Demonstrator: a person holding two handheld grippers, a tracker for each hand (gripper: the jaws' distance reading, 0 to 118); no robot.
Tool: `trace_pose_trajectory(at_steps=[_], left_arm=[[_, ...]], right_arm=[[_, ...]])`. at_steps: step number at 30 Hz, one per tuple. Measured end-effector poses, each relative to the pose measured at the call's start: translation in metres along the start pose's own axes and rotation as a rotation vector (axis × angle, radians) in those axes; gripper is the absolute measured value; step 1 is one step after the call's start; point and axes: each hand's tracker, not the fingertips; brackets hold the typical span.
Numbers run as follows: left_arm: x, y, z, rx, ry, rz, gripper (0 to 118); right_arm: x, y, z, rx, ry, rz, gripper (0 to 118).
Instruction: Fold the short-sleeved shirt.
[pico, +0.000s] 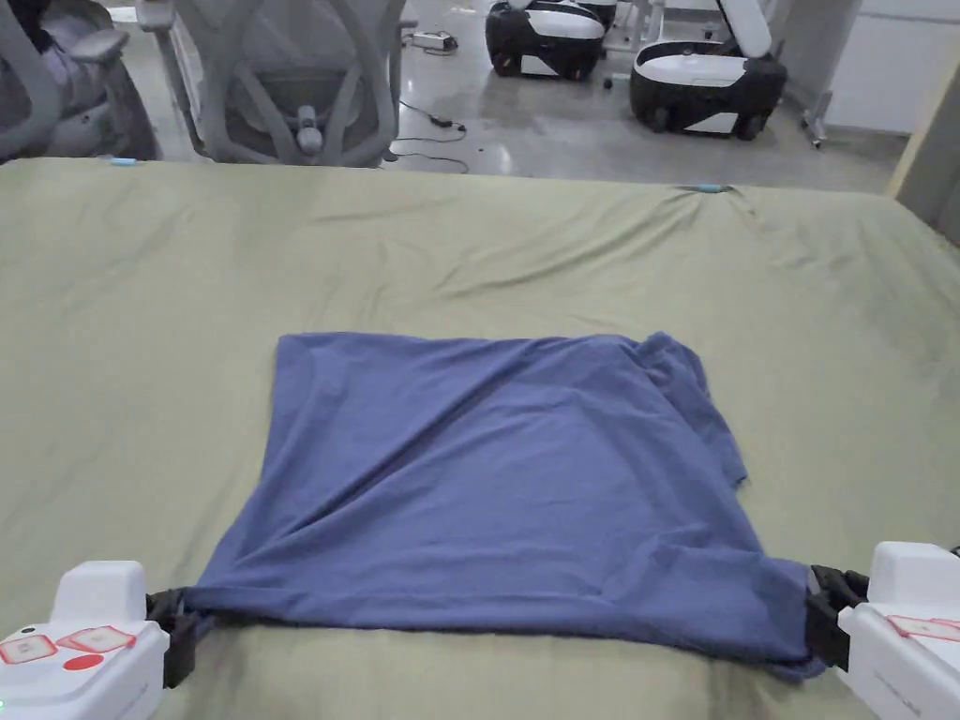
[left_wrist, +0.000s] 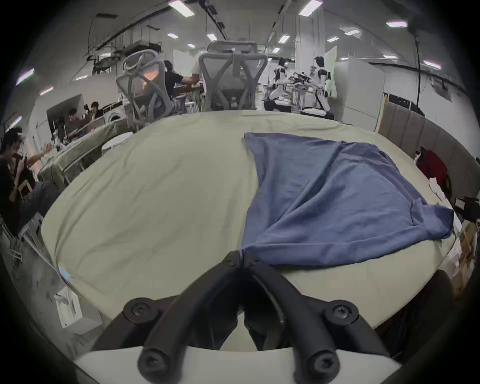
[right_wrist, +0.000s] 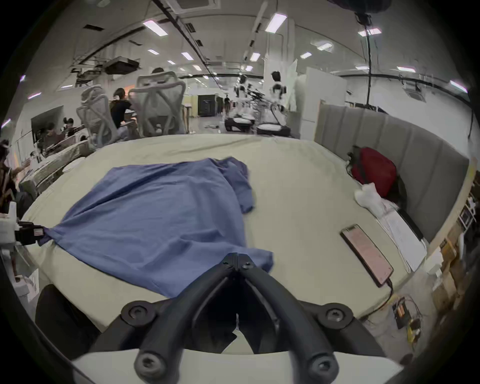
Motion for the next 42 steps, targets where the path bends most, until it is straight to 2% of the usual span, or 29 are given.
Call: trace_pose_trajectory(at_steps=[1, 2, 3, 4, 5, 7, 8, 9, 10, 11, 12, 13, 17, 22, 24, 29, 32, 36, 37, 38, 39, 40, 41, 42], left_arm=[[0.002, 0.000, 0.000, 0.002, 0.000, -0.001, 0], [0.003, 0.000, 0.000, 0.006, 0.000, 0.001, 0], [0.005, 0.000, -0.001, 0.006, 0.001, 0.005, 0], [0.005, -0.001, 0.000, -0.001, 0.000, 0.006, 0], [0.007, -0.001, 0.000, -0.004, 0.003, 0.006, 0], [0.008, -0.002, 0.001, -0.005, 0.005, 0.008, 0], [0.006, -0.002, 0.001, -0.007, 0.002, 0.013, 0], [0.007, -0.002, 0.002, -0.008, 0.002, 0.016, 0], [0.007, -0.001, 0.003, -0.010, 0.000, 0.014, 0], [0.007, -0.001, 0.003, -0.014, -0.002, 0.010, 0], [0.004, -0.001, 0.002, -0.016, -0.004, 0.006, 0], [0.004, -0.001, 0.004, -0.017, -0.004, 0.002, 0], [0.000, 0.014, 0.016, 0.007, 0.013, 0.001, 0], [0.008, 0.067, 0.016, 0.059, 0.020, -0.098, 0], [0.010, 0.091, -0.002, 0.061, 0.017, -0.115, 0], [0.017, 0.130, -0.087, -0.049, 0.017, -0.184, 0], [0.015, 0.134, -0.130, -0.117, 0.003, -0.132, 0], [0.016, 0.126, -0.144, -0.159, 0.017, -0.128, 0], [0.015, 0.124, -0.139, -0.152, 0.015, -0.117, 1], [0.014, 0.123, -0.131, -0.125, 0.005, -0.083, 6], [0.014, 0.121, -0.120, -0.088, 0.002, -0.052, 17], [0.016, 0.119, -0.107, -0.047, 0.011, -0.037, 32], [0.021, 0.116, -0.091, 0.025, 0.033, -0.029, 59], [0.028, 0.110, -0.073, 0.139, 0.051, -0.023, 77]], right_arm=[[0.006, -0.002, -0.002, -0.015, 0.009, -0.004, 14], [0.010, -0.004, -0.003, -0.015, 0.000, -0.002, 55], [0.012, -0.006, -0.005, -0.021, -0.005, 0.003, 90], [0.013, -0.008, -0.009, -0.033, -0.002, 0.009, 117], [0.014, -0.011, -0.013, -0.045, 0.006, 0.010, 116], [0.016, -0.018, -0.025, -0.053, 0.028, 0.004, 101], [0.017, -0.021, -0.032, -0.082, 0.023, -0.003, 82], [0.018, -0.025, -0.038, -0.108, 0.033, -0.023, 49], [0.022, -0.028, -0.041, -0.106, 0.081, -0.063, 3], [0.027, -0.031, -0.043, -0.106, 0.116, -0.122, 1], [0.031, -0.033, -0.045, -0.121, 0.155, -0.200, 1], [0.035, -0.033, -0.043, -0.114, 0.160, -0.234, 1], [0.042, -0.016, -0.024, -0.050, 0.132, -0.205, 1], [0.026, 0.038, -0.018, 0.102, 0.022, -0.055, 1], [0.022, 0.063, -0.033, 0.118, -0.003, -0.005, 1], [0.009, 0.103, -0.114, 0.037, -0.048, 0.080, 1], [0.007, 0.101, -0.165, -0.049, -0.065, 0.108, 1], [0.012, 0.093, -0.184, -0.108, -0.042, 0.046, 3], [0.013, 0.092, -0.179, -0.098, -0.027, 0.049, 14], [0.013, 0.091, -0.167, -0.065, 0.011, 0.038, 54], [0.013, 0.091, -0.157, -0.035, 0.020, 0.032, 85], [0.012, 0.090, -0.144, -0.001, 0.024, 0.036, 108], [0.006, 0.087, -0.129, 0.042, 0.036, 0.028, 116], [0.002, 0.085, -0.114, 0.086, 0.052, 0.013, 115]])
